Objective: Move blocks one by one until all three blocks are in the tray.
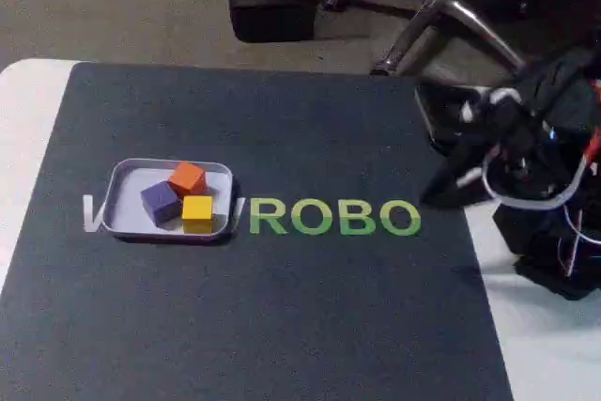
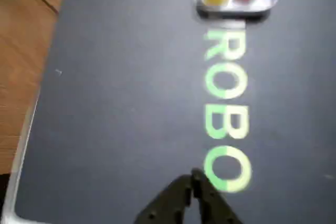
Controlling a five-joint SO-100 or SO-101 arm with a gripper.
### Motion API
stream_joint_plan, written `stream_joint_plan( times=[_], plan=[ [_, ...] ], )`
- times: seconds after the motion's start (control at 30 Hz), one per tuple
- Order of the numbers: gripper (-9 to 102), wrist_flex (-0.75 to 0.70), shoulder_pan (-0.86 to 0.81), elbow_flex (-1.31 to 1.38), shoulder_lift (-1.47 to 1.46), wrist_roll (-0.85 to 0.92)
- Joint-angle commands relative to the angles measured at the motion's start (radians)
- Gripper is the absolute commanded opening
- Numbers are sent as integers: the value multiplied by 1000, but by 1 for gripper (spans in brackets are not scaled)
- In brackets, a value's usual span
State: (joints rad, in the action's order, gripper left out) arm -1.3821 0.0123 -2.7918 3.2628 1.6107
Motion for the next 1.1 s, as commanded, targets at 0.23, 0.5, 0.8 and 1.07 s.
stream_joint_plan(
  times=[0.23, 0.5, 0.8, 1.07],
  plan=[
    [-8, 91, 9, -365, 44, 155],
    [-8, 81, -23, -379, 46, 176],
    [-8, 83, -18, -379, 46, 176],
    [-8, 83, -20, -379, 46, 176]
  ],
)
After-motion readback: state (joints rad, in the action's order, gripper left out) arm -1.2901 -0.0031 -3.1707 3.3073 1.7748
